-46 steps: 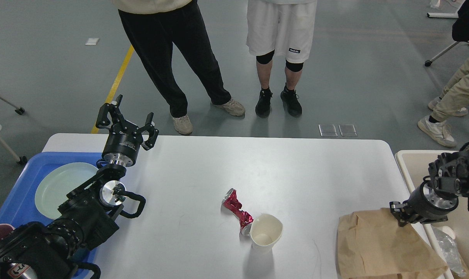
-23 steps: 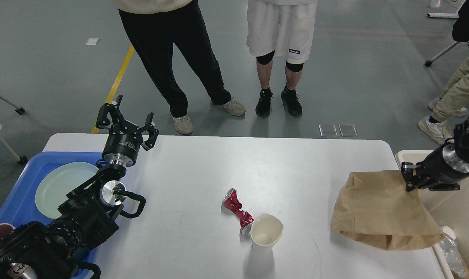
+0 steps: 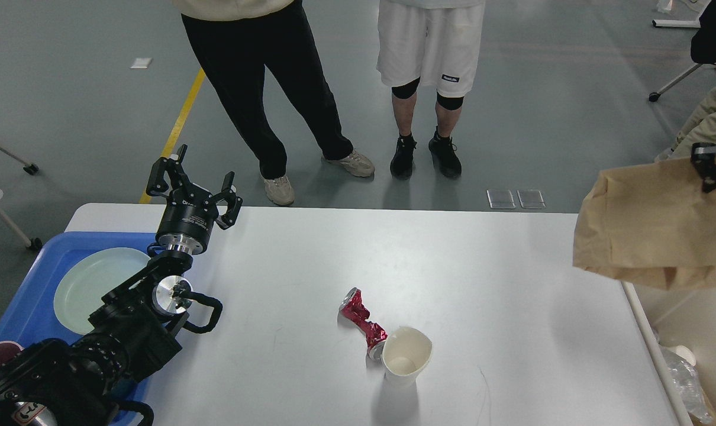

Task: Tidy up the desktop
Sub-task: 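Grasp the paper bag and lift it over the white bin, then release the paper bag into the bin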

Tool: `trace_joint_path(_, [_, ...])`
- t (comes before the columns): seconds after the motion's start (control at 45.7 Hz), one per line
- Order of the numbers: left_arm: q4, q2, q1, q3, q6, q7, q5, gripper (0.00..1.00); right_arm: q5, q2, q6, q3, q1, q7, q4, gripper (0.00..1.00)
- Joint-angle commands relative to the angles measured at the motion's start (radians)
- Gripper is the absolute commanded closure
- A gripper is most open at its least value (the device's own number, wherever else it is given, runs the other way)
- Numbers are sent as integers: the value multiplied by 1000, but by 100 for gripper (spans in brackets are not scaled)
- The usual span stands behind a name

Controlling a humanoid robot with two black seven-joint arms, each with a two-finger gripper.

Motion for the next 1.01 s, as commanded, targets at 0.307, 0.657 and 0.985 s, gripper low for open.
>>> trace_joint_path(0.307, [0, 0, 0, 0, 0, 0, 0, 3, 9, -206, -478, 57, -156, -1, -97, 100])
trace_joint_path(0.657, [0, 0, 0, 0, 0, 0, 0, 3, 15, -306, -777, 277, -455, 1, -104, 100])
trace_joint_path(0.985, [0, 1, 0, 0, 0, 0, 0, 3, 36, -312, -882, 556, -764, 2, -175, 100])
